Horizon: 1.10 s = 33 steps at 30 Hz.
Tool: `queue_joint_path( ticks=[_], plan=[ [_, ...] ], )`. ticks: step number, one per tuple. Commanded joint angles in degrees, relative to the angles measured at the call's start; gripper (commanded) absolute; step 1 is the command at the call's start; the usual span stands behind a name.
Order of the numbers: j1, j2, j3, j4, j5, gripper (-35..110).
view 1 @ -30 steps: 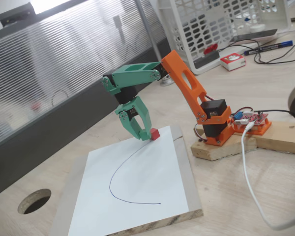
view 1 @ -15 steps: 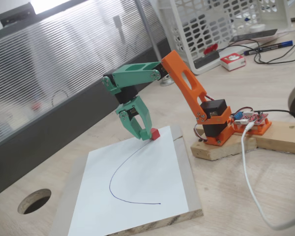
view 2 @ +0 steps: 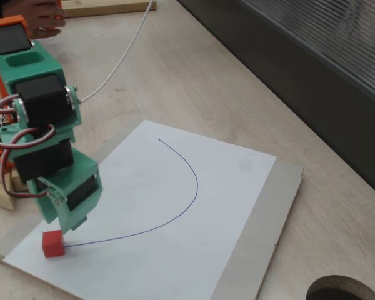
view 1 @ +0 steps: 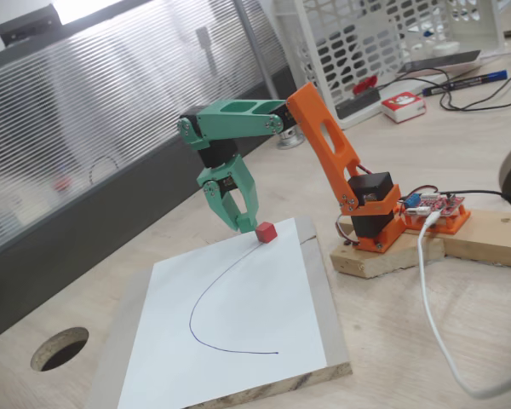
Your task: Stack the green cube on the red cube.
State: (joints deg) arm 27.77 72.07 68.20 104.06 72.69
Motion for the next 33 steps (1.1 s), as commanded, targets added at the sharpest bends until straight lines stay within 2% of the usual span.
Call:
queue_joint_path(
  ticks=[1, 14, 19, 33],
  plan=[
    [0.7, 3.3, 0.1, 0.2, 0.9, 14],
    [1.1, 3.3, 0.0, 0.2, 0.9, 14],
    [6.1, 3.4, 0.2, 0.2, 0.4, 14],
    [6.4, 3.4, 0.2, 0.3, 0.9, 14]
  ],
)
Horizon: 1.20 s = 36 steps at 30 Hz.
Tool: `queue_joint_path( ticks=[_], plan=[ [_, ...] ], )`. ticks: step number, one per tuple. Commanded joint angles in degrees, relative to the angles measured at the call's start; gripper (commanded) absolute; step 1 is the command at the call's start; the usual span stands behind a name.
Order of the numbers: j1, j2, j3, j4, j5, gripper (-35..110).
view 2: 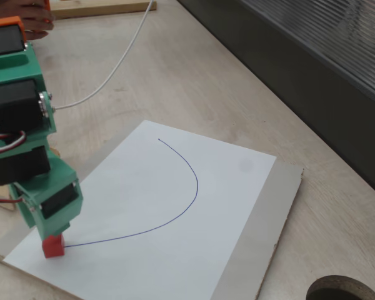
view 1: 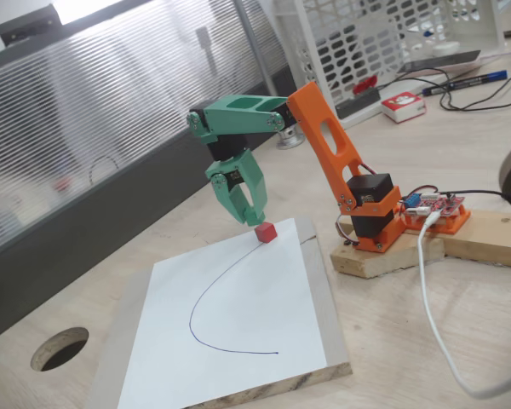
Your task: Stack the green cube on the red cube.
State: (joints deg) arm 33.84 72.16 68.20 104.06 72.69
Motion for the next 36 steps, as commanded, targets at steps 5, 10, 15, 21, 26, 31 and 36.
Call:
queue_joint_path(
  ticks=[5, 10, 15, 21, 26, 31, 36],
  plan=[
    [0.4, 3.2, 0.2, 0.3, 0.9, 14],
    [0.4, 2.9, 0.2, 0.3, 0.9, 14],
    [0.5, 2.7, 0.2, 0.3, 0.9, 14],
    [0.5, 2.7, 0.2, 0.4, 0.9, 14],
    [4.0, 3.2, 0.2, 0.4, 0.9, 14],
    [4.5, 3.2, 0.2, 0.4, 0.9, 14],
    [4.2, 3.2, 0.2, 0.4, 0.9, 14]
  ],
)
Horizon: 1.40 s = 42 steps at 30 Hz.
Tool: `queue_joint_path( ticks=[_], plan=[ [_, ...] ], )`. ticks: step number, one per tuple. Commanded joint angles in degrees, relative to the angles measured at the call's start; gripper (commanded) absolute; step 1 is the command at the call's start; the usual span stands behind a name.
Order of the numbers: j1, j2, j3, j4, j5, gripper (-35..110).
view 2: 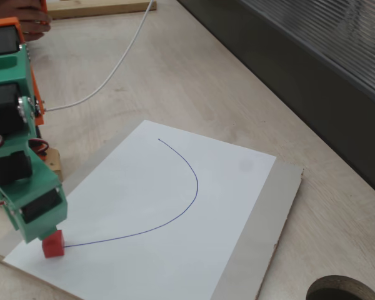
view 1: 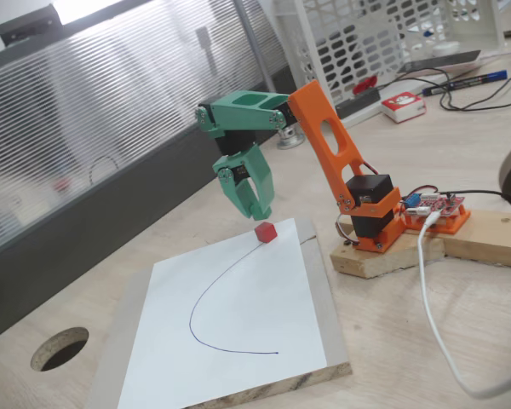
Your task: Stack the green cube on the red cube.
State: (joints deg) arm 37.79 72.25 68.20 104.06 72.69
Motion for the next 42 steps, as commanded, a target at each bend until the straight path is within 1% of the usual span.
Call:
queue_joint_path(
  ticks=[1, 24, 30, 42],
  plan=[
    [0.1, 3.0, 0.3, 0.4, 0.9, 14],
    [-0.1, 2.4, 0.4, 0.3, 0.4, 14],
    [-0.1, 2.4, 4.7, 0.2, 0.3, 14],
    [-0.2, 2.8, 4.3, 0.2, 0.3, 14]
  ],
)
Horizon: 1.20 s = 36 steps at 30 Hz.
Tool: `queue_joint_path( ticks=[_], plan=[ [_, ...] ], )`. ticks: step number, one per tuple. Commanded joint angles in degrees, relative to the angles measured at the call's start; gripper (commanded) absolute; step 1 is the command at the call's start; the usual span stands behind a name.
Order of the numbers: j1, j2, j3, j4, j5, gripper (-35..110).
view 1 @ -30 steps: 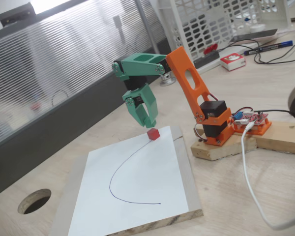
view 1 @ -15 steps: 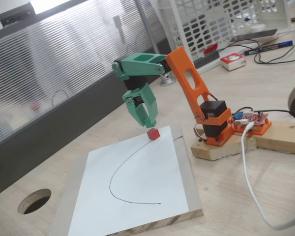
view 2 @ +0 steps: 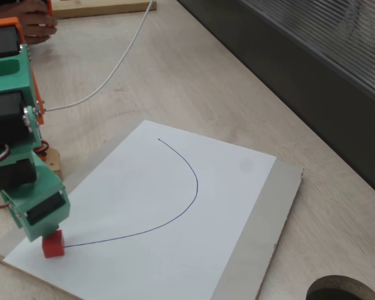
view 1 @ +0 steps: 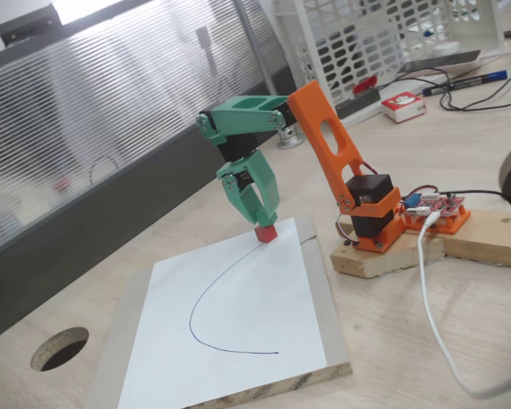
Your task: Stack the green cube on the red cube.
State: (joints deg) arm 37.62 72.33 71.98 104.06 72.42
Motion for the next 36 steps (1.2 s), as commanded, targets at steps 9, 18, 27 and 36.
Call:
queue_joint_path(
  ticks=[9, 18, 27, 36],
  plan=[
    [-1.7, 2.4, 0.4, 0.1, 0.5, 14],
    [-2.3, 2.4, 0.4, 0.1, 0.5, 14],
    [-1.8, 2.4, 0.4, -4.8, 0.5, 14],
    [-1.8, 2.4, 0.9, -5.8, 0.6, 14]
  ],
)
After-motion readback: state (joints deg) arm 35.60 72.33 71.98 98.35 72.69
